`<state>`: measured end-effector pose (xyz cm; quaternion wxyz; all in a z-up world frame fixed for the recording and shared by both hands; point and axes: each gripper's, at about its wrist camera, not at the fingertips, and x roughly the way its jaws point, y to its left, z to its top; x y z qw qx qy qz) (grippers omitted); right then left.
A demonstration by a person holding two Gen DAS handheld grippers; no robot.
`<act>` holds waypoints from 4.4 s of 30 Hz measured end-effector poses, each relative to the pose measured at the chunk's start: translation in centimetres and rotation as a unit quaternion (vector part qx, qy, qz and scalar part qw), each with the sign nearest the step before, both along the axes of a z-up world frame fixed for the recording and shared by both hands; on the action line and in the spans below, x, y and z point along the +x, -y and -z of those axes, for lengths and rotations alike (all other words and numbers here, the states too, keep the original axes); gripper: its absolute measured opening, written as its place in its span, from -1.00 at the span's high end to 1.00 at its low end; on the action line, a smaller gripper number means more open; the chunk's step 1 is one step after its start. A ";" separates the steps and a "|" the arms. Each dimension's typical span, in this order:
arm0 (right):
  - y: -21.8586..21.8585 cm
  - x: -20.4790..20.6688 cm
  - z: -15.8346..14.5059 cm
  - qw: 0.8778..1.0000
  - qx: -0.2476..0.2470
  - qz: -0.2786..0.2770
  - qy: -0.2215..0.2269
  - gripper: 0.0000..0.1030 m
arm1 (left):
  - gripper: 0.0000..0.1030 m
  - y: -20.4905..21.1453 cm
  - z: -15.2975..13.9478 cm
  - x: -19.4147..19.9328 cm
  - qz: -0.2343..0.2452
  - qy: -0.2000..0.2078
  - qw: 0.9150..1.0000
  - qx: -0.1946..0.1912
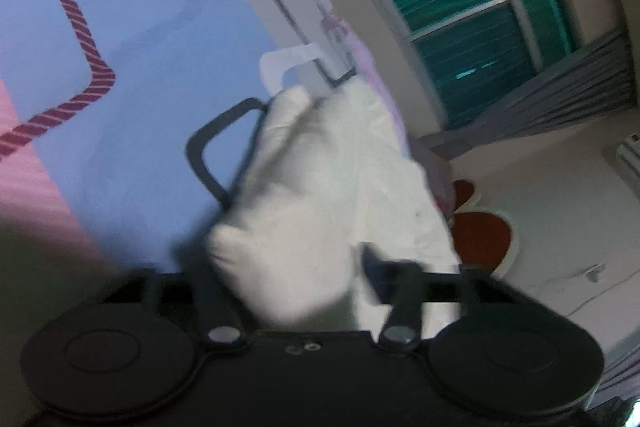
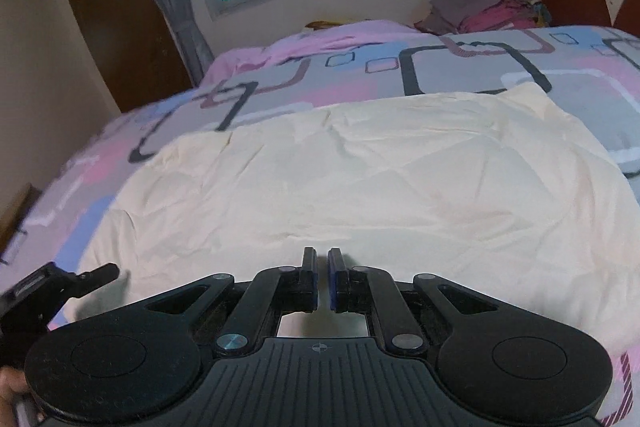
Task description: Fold large clothes
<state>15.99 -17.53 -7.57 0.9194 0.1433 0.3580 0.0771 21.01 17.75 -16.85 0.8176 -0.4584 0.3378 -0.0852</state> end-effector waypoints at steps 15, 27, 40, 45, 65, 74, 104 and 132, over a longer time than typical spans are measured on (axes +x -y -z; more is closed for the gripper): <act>1.0 2.1 4.7 0.999 0.021 0.001 -0.038 0.88 | 0.59 1.9 -4.8 -0.5 0.041 0.079 0.994 0.066; 3.7 2.4 5.8 0.995 0.079 -0.038 -0.050 0.91 | 0.59 10.1 -14.2 -1.0 0.099 0.154 0.964 0.195; 22.9 -3.7 2.4 0.976 0.143 0.165 0.009 0.91 | 0.53 30.0 -18.4 0.1 0.274 0.183 0.895 0.301; 27.8 -5.7 2.2 0.969 0.142 0.204 0.011 0.91 | -0.12 37.1 -14.4 1.3 0.369 0.138 0.872 0.291; 30.8 -5.9 -0.8 0.971 0.115 0.208 0.038 0.75 | -0.60 38.7 -12.6 -0.2 0.390 0.118 0.883 0.232; 27.5 -3.8 -4.5 0.979 0.094 0.140 0.112 -0.53 | -0.53 29.8 -15.6 2.8 0.277 0.157 0.920 0.231; 24.9 9.2 4.4 0.998 0.017 0.039 -0.053 0.50 | 0.11 37.8 -6.8 15.5 0.373 0.118 0.858 0.331; 18.8 16.0 0.3 0.996 -0.079 -0.010 -0.044 0.13 | -0.10 34.4 -10.6 20.9 0.309 0.116 0.888 0.319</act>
